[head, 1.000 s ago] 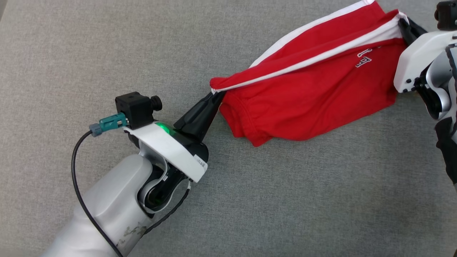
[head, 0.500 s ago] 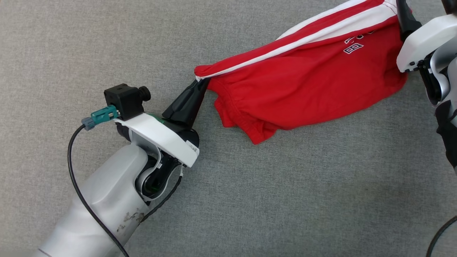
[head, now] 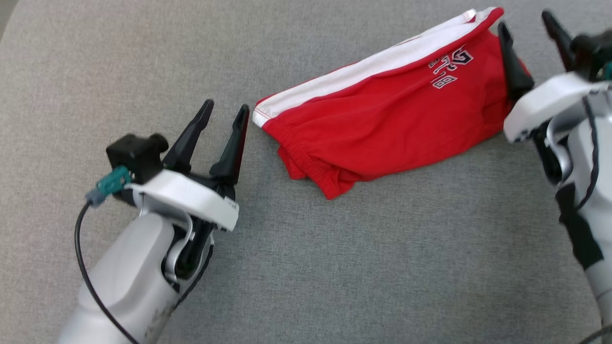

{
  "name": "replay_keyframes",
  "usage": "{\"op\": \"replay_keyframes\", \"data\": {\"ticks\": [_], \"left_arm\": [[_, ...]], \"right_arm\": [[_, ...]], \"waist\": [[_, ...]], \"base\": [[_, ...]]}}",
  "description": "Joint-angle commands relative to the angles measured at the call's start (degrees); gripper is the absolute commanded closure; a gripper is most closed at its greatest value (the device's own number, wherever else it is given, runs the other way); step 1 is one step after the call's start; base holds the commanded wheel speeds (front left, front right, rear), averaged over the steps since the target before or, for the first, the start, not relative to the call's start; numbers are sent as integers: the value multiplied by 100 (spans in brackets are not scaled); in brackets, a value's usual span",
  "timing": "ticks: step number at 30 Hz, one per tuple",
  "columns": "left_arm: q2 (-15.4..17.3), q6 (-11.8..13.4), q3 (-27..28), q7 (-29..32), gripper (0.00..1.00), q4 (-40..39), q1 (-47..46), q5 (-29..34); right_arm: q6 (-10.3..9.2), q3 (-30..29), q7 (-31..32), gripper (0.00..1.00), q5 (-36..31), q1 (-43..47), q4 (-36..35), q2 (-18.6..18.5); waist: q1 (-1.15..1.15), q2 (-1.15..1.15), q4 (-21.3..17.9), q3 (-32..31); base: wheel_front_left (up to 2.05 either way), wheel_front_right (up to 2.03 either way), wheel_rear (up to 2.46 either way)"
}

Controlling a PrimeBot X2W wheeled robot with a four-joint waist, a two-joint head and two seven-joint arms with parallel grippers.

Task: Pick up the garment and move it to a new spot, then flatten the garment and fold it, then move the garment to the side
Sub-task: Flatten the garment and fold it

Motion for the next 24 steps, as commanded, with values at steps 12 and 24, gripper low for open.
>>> {"op": "replay_keyframes", "data": {"ticks": [12, 24], "left_arm": [[-328, 608, 1039, -22, 0, -1327, 2040, 1641], [-683, 645, 1626, -22, 0, -1883, 3367, 2652]], "right_arm": [[-2, -308, -27, 0, 138, 1948, -1120, 215], [-2, -819, -29, 0, 144, 3423, -1818, 587]], "waist": [[0, 0, -126, -1078], [0, 0, -236, -1861]], "base": [[0, 0, 0], [0, 0, 0]]}}
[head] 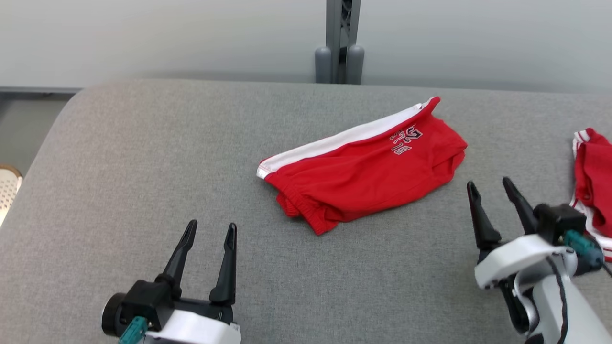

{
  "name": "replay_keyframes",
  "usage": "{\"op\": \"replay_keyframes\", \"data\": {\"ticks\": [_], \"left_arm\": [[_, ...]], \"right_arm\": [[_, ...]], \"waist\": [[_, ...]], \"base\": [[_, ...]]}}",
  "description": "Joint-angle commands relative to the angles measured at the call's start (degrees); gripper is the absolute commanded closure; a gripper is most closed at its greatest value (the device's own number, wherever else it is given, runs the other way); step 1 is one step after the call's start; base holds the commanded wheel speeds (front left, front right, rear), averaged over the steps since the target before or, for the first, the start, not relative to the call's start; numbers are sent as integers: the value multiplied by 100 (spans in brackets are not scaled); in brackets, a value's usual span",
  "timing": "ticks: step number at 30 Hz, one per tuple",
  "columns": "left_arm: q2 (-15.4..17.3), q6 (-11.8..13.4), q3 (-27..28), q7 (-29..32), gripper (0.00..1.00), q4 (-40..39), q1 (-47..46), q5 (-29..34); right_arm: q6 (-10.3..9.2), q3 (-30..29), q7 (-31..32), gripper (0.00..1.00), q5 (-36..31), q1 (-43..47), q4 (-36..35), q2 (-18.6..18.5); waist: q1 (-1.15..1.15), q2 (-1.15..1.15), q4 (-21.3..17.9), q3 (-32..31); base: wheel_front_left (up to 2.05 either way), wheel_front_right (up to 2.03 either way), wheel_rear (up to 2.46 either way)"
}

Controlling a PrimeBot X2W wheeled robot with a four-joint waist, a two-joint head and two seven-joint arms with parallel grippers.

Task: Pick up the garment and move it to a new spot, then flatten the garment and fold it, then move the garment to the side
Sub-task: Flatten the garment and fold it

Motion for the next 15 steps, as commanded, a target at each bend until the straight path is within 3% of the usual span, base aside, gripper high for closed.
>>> {"op": "replay_keyframes", "data": {"ticks": [1, 9, 15], "left_arm": [[-38, -53, 89, -22, 0, -60, 149, 111], [-183, -184, 374, -22, 0, -130, 602, 323], [-260, -323, 440, -22, 0, -115, 796, 419]], "right_arm": [[-2, -90, -27, 0, -59, 273, -152, 70], [-2, -199, -28, 0, 50, 1127, -478, 341], [-2, -251, -27, 0, 100, 1148, -410, 384]], "waist": [[0, 0, -69, -192], [0, 0, -241, -526], [0, 0, -278, -525]], "base": [[0, 0, 0], [0, 0, 0], [0, 0, 0]]}}
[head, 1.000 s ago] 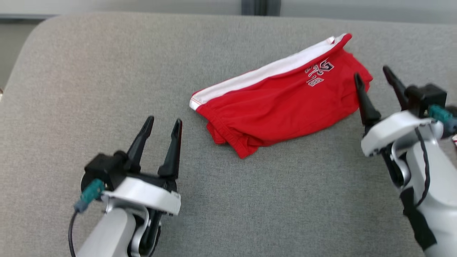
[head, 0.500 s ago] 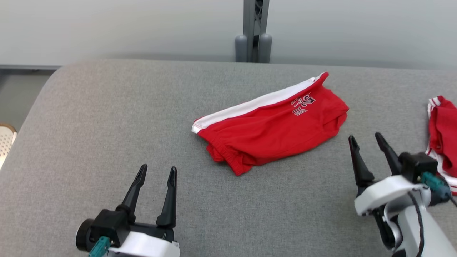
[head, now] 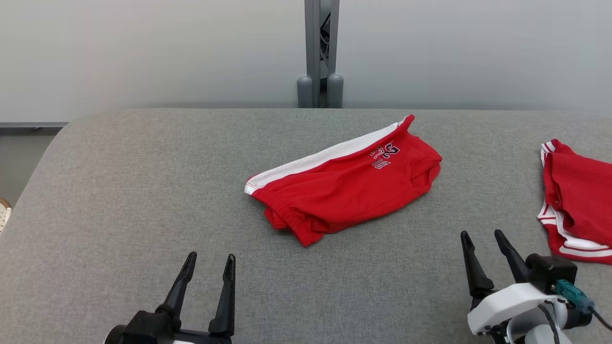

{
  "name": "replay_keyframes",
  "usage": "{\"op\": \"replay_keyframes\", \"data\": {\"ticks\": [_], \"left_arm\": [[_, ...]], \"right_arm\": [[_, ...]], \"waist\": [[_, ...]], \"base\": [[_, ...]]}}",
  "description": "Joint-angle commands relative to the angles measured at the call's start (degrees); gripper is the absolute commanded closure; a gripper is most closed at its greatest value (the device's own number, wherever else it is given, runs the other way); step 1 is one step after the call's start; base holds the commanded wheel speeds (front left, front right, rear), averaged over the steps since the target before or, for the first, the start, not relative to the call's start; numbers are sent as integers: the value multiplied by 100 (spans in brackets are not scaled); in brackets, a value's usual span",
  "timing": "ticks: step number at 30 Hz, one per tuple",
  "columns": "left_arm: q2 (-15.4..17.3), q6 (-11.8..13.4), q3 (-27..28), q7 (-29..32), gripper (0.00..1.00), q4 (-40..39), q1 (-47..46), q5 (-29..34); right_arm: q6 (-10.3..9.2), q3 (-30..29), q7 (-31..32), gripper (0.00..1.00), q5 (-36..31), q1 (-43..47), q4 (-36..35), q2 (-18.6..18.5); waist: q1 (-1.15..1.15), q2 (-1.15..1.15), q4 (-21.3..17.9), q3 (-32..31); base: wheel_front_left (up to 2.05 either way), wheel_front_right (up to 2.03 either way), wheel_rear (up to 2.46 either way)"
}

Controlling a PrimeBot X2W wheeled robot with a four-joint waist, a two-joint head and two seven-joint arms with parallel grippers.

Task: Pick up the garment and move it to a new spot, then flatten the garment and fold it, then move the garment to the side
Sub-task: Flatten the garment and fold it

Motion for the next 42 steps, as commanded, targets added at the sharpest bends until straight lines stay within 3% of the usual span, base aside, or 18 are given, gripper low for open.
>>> {"op": "replay_keyframes", "data": {"ticks": [1, 6, 17, 28, 32, 39, 40, 42], "left_arm": [[20, -45, -3, -22, 0, 36, 33, 29], [-32, -135, -94, -22, 0, 66, -105, 161], [-135, -306, -406, -22, 0, 215, -506, 366], [-188, -404, -561, -22, 0, 295, -825, 425], [-197, -433, -604, -22, 0, 314, -910, 429], [-205, -439, -602, -22, 0, 358, -968, 453], [-206, -438, -595, -22, 0, 367, -981, 459], [-206, -447, -592, -22, 0, 376, -1000, 460]], "right_arm": [[-2, -48, -27, 0, 65, -123, 61, -9], [-2, -352, 169, 0, 556, -718, 627, 2], [-2, -1177, 745, 0, 876, -2640, 2507, -250], [-2, -1442, 679, 0, 118, -4073, 4188, -765], [-2, -1673, 785, 0, -293, -4263, 4394, -949], [-2, -2073, 1208, 0, -807, -4242, 4508, -790], [-2, -2119, 1262, 30, -882, -4222, 4517, -727], [-2, -2208, 1235, 100, -1000, -4221, 4522, -648]], "waist": [[0, 0, 23, 40], [0, 0, 209, 260], [0, 0, 880, 967], [0, 0, 1212, 1532], [0, 0, 1289, 1670], [0, 0, 1289, 1722], [0, 0, 1273, 1713], [0, 0, 1237, 1688]], "base": [[0, 0, 0], [0, 0, 0], [0, 0, 0], [0, 0, 0], [0, 0, 0], [0, 0, 0], [0, 0, 0], [0, 0, 0]]}}
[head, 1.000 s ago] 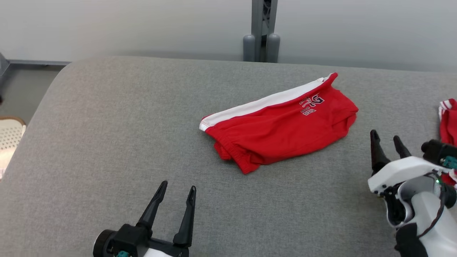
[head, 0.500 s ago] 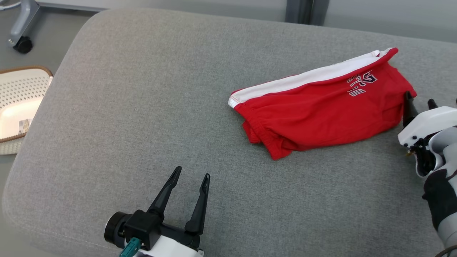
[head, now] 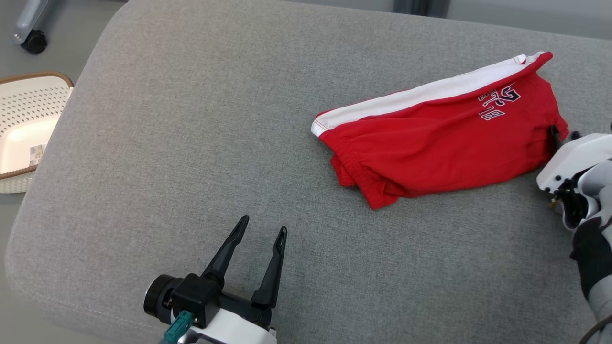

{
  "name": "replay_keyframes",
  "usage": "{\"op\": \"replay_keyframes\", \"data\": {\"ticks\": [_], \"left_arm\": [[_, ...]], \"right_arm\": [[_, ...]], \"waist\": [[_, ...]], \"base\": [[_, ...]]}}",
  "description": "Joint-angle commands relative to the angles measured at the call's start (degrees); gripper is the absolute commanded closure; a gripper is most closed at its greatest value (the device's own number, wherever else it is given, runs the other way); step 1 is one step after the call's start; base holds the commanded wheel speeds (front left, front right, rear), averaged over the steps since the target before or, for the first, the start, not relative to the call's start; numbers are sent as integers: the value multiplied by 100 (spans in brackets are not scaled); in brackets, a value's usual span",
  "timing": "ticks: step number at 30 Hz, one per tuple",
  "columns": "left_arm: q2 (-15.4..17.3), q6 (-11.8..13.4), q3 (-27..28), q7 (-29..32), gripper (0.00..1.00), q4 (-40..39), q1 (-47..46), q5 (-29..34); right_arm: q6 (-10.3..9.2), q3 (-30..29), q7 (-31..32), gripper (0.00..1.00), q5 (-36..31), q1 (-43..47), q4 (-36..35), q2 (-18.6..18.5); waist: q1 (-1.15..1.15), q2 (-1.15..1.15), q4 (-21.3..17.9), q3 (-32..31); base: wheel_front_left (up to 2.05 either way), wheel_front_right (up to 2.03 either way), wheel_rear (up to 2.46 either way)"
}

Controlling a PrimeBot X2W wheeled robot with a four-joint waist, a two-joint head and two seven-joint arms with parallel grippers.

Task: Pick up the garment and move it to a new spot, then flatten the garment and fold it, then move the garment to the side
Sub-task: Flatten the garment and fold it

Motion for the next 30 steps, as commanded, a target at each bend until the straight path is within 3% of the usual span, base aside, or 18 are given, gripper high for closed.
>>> {"op": "replay_keyframes", "data": {"ticks": [1, 16, 30], "left_arm": [[12, -18, 18, -22, 0, 13, -117, 36], [11, -37, 82, -23, 0, 48, -28, 109], [12, -92, 302, -23, 0, -20, 228, 221]], "right_arm": [[-1, -28, -9, 100, -22, 98, 89, 96], [-1, -386, -995, 100, 154, 379, 38, 290], [-1, 219, -1212, 100, 1234, 1892, -995, 452]], "waist": [[0, 0, -25, -21], [0, 0, -320, -313], [0, 0, -1163, -708]], "base": [[0, 0, 0], [0, 0, 0], [0, 0, 0]]}}
